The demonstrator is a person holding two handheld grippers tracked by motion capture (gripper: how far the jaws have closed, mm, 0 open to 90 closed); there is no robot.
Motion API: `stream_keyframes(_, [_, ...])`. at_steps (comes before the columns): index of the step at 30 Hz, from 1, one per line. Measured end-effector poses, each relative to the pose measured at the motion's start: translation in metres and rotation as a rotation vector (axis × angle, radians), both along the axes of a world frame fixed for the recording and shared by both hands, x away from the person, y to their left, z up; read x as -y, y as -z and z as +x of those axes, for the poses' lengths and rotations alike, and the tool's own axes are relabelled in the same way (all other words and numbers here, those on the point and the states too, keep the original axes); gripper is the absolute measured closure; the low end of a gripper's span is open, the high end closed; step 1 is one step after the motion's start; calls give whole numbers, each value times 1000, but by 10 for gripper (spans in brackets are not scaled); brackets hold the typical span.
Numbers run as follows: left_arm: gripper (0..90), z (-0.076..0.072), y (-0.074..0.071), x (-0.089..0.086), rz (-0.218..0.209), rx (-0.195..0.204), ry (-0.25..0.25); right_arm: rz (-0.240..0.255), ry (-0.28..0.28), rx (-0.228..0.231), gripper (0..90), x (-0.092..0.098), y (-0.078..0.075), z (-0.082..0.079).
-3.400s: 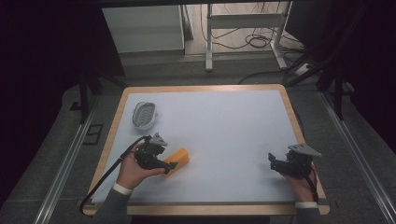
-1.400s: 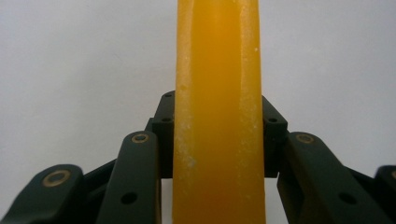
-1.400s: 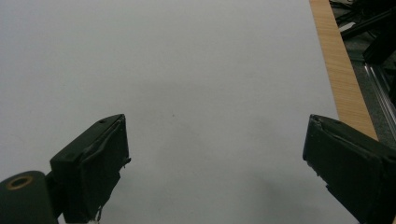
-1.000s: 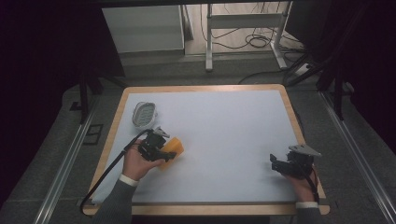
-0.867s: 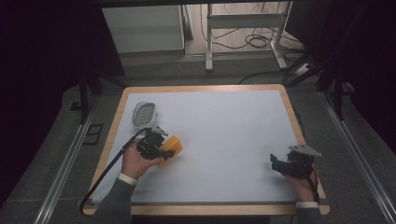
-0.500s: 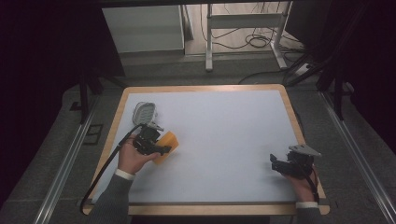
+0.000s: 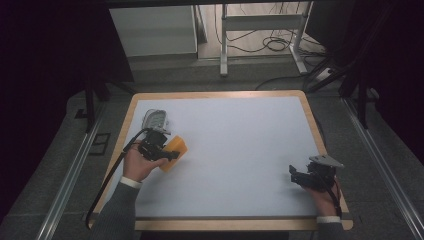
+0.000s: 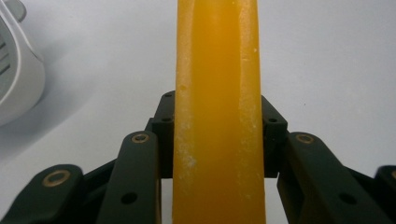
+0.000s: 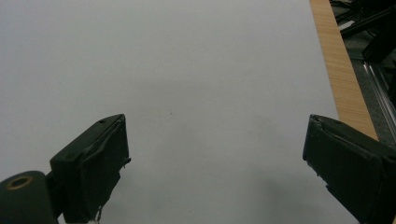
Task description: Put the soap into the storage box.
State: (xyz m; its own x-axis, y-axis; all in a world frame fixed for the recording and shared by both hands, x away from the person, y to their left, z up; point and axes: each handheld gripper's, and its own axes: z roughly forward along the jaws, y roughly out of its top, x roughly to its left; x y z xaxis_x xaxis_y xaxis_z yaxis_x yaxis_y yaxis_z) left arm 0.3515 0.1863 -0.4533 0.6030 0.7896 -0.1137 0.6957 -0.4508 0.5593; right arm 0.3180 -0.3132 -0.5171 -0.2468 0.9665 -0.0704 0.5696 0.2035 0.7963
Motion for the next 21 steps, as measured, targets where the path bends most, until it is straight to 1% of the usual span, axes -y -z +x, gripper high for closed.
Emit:
stream_keyframes(6, [608, 4, -3, 0, 4, 0, -1, 3, 2, 0, 70, 1, 0, 0])
stream_keyframes(9, [608, 7, -4, -1, -5, 3, -12, 5, 4, -2, 70, 1, 0, 0])
stream_keyframes(10, [608, 8, -5, -1, 4, -1, -10, 5, 3, -1, 70, 1, 0, 0])
stream_keyframes(12, [608, 10, -6, -1, 10, 1, -16, 4, 1, 1, 70, 1, -1, 0])
stream_keyframes(13, [608, 10, -7, -2, 4, 1, -18, 5, 2, 1, 70, 1, -1, 0])
stream_keyframes(16, [608, 13, -9, -3, 12, 1, -20, 6, 3, -1, 70, 1, 0, 0])
stream_keyframes(21, [608, 17, -10, -5, 9, 1, -29, 6, 6, -1, 70, 1, 0, 0])
